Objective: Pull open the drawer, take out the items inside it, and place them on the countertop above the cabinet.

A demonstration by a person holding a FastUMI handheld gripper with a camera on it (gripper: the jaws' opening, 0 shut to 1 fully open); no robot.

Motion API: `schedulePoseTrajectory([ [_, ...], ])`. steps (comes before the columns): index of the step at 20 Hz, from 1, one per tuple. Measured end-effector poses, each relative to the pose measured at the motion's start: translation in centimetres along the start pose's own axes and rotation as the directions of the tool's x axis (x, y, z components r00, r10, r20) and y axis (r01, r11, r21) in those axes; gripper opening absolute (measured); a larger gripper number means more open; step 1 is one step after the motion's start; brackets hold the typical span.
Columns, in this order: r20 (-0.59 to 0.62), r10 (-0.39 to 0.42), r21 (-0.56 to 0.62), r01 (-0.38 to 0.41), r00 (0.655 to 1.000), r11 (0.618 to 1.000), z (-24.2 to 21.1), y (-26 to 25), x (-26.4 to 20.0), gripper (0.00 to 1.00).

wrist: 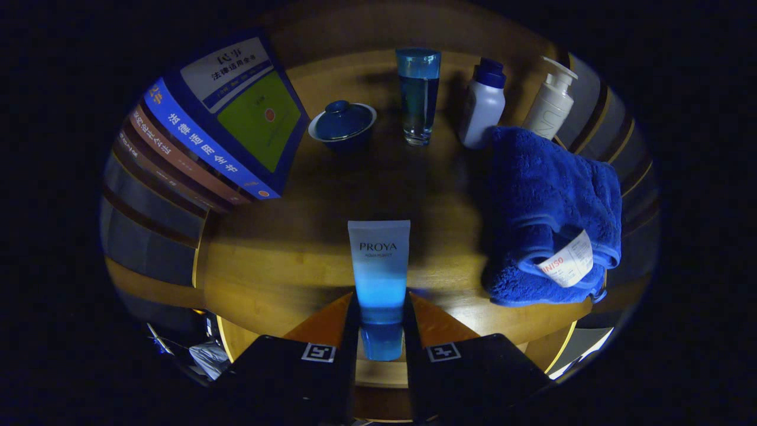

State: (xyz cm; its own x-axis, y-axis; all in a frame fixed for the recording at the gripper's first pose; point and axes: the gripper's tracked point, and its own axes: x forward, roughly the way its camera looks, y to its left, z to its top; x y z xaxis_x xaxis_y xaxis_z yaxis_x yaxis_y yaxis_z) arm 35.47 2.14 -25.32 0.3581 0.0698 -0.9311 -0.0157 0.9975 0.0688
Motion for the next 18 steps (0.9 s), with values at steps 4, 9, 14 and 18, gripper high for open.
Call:
schedulePoseTrajectory([
  [4,0.0,0.008,0.009,-0.008,1.0,1.0,0.2,-0.1,0.3,0.48],
  [9,0.025,-0.005,0.014,0.004,1.0,1.0,0.1,-0.7,-0.4,0.69],
  [14,0.112,-0.017,-0.008,0.019,0.994,1.0,-0.4,-0.9,-1.7,1.0],
  [18,0.282,-0.008,-0.019,0.014,0.959,1.0,-1.0,-0.3,-4.9,1.0],
])
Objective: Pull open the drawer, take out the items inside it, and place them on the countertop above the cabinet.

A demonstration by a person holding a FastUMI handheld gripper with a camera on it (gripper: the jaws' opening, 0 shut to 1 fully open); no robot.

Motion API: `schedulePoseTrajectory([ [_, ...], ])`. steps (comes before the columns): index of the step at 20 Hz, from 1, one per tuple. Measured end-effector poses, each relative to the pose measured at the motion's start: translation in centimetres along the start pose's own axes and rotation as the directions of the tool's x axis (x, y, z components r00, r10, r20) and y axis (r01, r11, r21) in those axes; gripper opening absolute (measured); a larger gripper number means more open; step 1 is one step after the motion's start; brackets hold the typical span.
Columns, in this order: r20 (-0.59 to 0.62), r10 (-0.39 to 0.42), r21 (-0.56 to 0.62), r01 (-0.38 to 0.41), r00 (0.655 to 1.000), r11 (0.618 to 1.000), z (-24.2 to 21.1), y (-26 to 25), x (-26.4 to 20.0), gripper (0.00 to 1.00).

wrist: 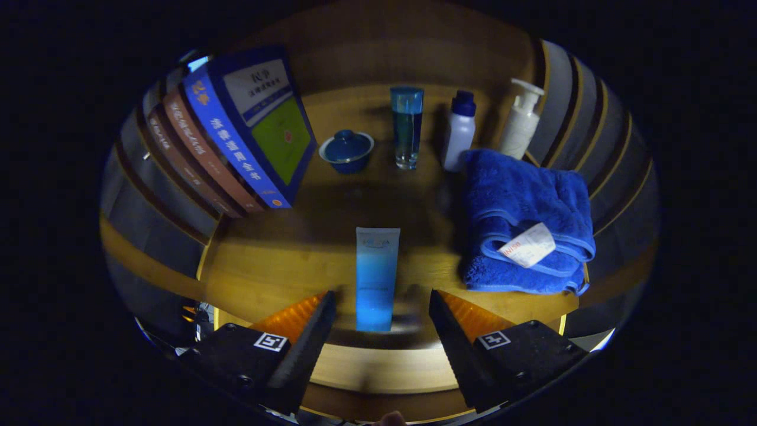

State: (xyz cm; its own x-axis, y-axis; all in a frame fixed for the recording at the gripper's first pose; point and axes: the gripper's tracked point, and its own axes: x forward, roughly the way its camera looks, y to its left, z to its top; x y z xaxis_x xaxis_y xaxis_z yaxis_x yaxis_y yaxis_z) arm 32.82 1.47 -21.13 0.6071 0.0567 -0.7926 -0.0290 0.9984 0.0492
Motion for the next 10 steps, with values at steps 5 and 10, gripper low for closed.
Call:
schedulePoseTrajectory([
  [5,0.296,0.005,-0.015,-0.001,0.955,1.0,0.0,0.8,-6.9,1.0],
  [10,0.573,0.034,-0.048,-0.008,0.819,0.999,-2.1,1.8,-14.6,1.0],
])
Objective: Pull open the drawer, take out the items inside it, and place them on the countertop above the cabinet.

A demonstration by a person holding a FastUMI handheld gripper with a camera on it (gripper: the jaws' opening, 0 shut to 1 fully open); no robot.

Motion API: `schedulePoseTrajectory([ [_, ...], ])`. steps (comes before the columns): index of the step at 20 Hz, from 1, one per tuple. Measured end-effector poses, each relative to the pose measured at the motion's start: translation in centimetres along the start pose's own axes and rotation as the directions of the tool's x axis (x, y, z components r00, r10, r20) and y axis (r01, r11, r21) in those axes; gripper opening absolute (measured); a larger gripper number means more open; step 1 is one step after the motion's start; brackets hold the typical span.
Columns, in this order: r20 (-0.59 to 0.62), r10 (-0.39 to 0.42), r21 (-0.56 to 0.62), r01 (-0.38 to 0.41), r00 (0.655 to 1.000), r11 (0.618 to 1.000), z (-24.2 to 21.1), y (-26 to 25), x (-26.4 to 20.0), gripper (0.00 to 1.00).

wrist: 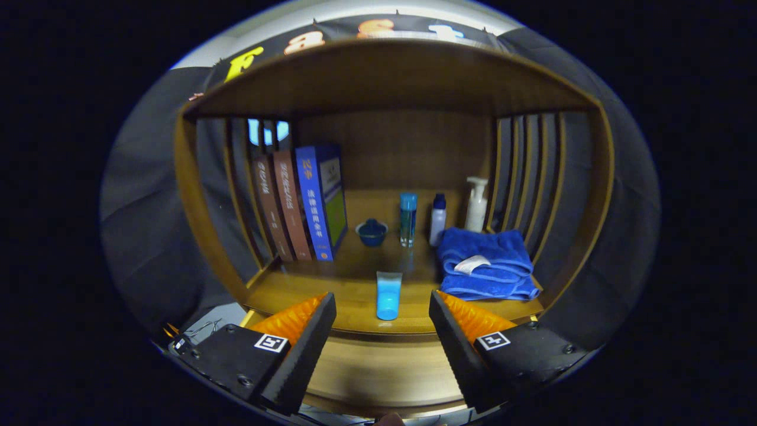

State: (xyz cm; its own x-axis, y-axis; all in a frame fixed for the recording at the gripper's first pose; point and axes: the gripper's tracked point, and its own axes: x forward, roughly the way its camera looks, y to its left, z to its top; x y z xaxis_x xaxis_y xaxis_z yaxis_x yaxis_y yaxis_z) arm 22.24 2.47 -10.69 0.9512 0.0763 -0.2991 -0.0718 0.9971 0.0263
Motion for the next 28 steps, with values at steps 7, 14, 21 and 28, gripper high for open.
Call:
schedulePoseTrajectory([
  [7,0.18,0.018,-0.018,-0.015,0.983,1.0,-4.8,0.7,-9.2,1.0],
  [14,0.252,-0.007,0.009,0.005,0.968,1.0,-12.1,0.2,-13.2,0.99],
  [21,0.197,-0.069,0.033,0.064,0.978,0.997,-20.5,-0.5,-11.1,1.0],
  [28,0.133,-0.084,0.029,0.081,0.988,0.996,-23.7,-0.6,-7.2,1.0],
])
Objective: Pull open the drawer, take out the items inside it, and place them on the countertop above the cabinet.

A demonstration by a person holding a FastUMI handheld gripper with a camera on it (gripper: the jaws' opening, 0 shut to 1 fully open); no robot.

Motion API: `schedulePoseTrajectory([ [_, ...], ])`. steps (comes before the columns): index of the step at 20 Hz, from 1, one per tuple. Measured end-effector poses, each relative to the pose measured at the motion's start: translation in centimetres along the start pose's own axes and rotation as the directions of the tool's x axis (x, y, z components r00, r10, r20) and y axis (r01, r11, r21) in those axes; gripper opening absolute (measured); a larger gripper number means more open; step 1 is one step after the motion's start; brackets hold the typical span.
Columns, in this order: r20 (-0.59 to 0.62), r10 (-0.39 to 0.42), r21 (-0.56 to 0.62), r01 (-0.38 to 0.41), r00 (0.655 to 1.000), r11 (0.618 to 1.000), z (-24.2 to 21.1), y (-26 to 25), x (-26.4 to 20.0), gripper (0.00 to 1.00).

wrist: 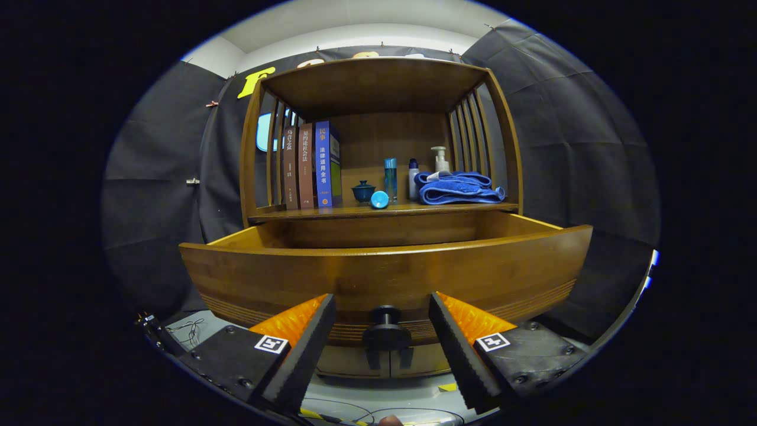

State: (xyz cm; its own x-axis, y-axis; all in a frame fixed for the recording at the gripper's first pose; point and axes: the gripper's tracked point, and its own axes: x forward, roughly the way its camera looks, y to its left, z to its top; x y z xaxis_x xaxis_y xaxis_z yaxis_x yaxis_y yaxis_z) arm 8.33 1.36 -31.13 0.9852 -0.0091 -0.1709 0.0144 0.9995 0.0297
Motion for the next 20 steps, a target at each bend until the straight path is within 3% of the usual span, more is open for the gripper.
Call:
schedulePoseTrajectory([
  [9,0.042,-0.017,-0.03,0.019,0.999,0.999,1.1,0.2,1.0,1.0],
  [20,0.048,-0.029,-0.014,0.029,0.998,0.999,2.5,1.0,7.9,0.99],
])
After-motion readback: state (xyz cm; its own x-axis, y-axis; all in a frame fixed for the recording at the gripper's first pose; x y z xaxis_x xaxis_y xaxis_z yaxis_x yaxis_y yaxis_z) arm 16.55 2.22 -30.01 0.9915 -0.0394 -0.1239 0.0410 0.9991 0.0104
